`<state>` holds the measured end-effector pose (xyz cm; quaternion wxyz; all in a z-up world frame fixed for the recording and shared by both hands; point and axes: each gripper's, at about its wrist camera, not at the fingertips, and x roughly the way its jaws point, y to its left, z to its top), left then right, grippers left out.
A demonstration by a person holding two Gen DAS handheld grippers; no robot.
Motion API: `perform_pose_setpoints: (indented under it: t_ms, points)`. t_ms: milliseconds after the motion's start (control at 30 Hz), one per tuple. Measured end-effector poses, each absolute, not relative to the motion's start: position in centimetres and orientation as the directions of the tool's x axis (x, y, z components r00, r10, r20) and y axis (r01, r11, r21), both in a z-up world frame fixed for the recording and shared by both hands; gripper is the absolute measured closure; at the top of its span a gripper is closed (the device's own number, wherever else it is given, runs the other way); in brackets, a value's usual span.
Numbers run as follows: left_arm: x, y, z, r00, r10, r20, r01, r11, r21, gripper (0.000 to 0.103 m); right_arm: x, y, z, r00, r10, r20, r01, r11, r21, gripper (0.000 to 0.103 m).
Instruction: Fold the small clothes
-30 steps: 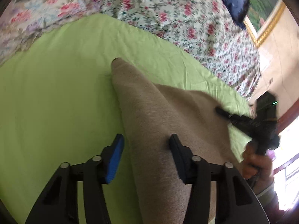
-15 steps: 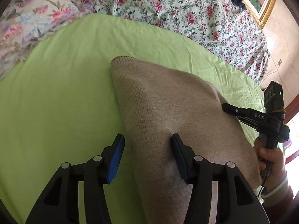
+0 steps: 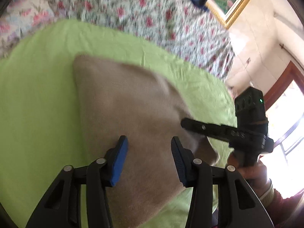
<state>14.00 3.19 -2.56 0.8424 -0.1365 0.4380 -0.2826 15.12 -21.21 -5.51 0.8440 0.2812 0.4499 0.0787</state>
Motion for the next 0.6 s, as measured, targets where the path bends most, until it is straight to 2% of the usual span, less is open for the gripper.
perform_pose_setpoints:
  t_ms: [67,133,167,367,500,600]
  points:
    - [14.5,3.1,-4.0,0.446,-0.588,-0.674,0.345,0.808,-0.477,0.080,15.3,-22.9,-7.0,0.593,0.391,-0.704,0.161,0.799,0.580,0.103]
    - [15.1,3.3,-4.6,0.441,-0.601,-0.667,0.324,0.799,-0.506,0.091,15.4,-23.4,-7.2,0.602,0.408,-0.687,0.159,0.782,0.603,0.103]
    - [15.3,3.3,-4.8,0.440,-0.604,-0.664,0.315,0.796,-0.516,0.092,15.4,-23.1,-7.0,0.600,0.393,-0.697,0.153,0.798,0.583,0.103]
    - [14.0,3.5,-3.9,0.452,-0.588,-0.671,0.305,0.809,-0.503,0.091,13.7,-20.8,-4.3,0.604,0.328,-0.727,0.108,0.870,0.481,0.100]
    - [11.1,3.7,-2.8,0.444,-0.592,-0.672,0.364,0.805,-0.468,0.091,11.1,-19.0,-2.3,0.602,0.306,-0.737,0.013,0.920,0.393,0.100]
    - [9.0,3.4,-3.3,0.426,-0.557,-0.713,0.399,0.823,-0.405,0.084,8.8,-18.1,-2.8,0.576,0.233,-0.783,-0.003,0.959,0.284,0.099]
